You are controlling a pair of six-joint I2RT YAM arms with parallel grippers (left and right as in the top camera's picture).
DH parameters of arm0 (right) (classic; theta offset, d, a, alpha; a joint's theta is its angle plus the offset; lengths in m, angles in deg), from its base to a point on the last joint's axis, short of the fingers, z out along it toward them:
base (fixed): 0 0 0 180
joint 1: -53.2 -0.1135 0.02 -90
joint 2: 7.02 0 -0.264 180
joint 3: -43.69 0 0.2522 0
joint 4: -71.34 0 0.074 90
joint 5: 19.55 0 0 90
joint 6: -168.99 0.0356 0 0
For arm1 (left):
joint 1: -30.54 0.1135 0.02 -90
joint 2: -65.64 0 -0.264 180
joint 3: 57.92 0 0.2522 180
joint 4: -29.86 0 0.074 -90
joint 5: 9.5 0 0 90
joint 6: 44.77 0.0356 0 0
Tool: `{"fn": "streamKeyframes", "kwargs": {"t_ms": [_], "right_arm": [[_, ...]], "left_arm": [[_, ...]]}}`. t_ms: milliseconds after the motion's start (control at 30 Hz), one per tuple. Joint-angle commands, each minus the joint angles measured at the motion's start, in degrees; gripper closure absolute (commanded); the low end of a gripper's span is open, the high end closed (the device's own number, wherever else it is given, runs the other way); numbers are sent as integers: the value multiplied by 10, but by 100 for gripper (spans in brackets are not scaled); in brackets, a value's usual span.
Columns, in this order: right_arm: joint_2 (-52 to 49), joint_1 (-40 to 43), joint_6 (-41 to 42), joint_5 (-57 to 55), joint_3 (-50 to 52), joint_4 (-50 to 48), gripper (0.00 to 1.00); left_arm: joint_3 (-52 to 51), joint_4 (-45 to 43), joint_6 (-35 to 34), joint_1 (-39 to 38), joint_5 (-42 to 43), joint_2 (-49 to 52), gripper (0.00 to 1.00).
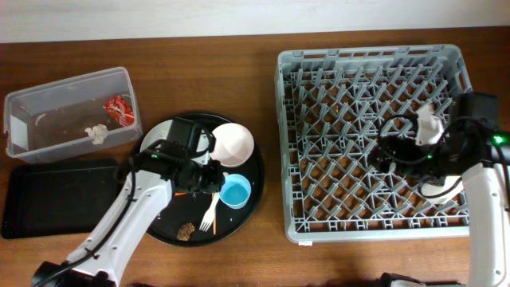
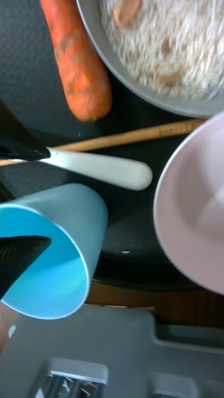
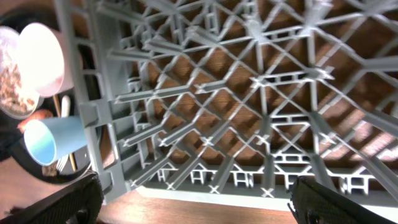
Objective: Sort waste into correct bins and load items into the dishwasher rack
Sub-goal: 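Grasp the blue cup with the left gripper and lift it, then pass the blue cup from the left gripper to the right gripper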
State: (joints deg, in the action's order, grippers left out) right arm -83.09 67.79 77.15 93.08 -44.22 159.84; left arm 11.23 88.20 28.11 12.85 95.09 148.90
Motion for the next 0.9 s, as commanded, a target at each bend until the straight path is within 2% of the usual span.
{"fn": "streamKeyframes", "kwargs": {"t_ms": [0,100,200,233,300,433,533,600,733,800,867], "right_arm": [[2,-23,-7,7,-9,-2,1],[2,-24,-7,7,-9,-2,1],[2,-24,-8,7,-9,-2,1],[2,-24,-8,7,-9,-2,1],[2,-24,-10,7,-9,-2,1],[2,-24,-12,-6,-9,-2,1],[2,-24,-25,-5,-9,-1,1],[2,-24,-71,40,-9,-1,1],[1,-30,-220,241,-9,1,1],[0,-50,-296,336,-7,2,1],[-3,-78,-331,372,-7,0,1]], "left_arm": [[-20,-20,9,-13,0,5,61],[-20,-20,6,-14,-5,18,62],[-20,-17,0,-14,-4,38,70],[-20,-17,0,-14,-2,44,77],[-20,-20,0,-14,10,46,100],[21,-17,1,2,52,36,100],[74,-15,1,43,161,16,100],[107,-21,1,81,272,10,100],[112,-75,1,100,465,10,100],[112,-94,0,99,534,10,100],[112,-101,0,99,574,10,100]]}}
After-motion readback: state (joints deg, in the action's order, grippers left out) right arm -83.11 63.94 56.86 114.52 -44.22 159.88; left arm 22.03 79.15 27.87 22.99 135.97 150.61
